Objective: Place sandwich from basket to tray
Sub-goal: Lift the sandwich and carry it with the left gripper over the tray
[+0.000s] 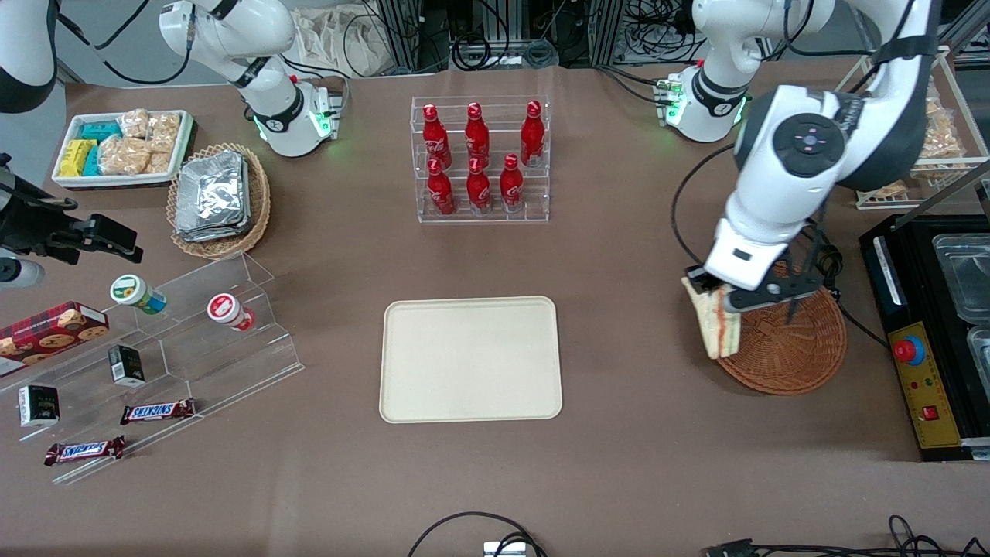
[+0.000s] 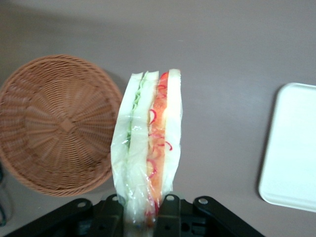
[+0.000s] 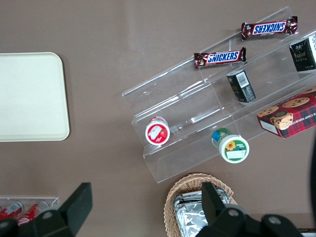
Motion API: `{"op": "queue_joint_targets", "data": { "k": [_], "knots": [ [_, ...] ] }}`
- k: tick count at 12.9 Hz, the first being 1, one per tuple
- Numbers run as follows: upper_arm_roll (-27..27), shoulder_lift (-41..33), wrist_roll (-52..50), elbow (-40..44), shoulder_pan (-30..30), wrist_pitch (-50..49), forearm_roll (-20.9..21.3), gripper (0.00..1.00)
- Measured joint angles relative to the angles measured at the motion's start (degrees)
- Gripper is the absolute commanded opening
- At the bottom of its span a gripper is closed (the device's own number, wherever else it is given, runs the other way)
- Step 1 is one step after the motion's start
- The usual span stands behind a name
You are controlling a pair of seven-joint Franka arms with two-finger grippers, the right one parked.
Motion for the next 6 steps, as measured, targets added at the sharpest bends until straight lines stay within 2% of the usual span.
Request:
{"op": "queue_joint_targets", "data": {
  "k": [3, 6],
  "knots": [
    [-0.04, 4.63, 0.19, 6.22, -6.19, -1.91, 0.10, 0.16],
    [-0.03, 11.77, -0.03, 14.80, -11.65, -5.34, 3.61, 0.16]
  ]
}}
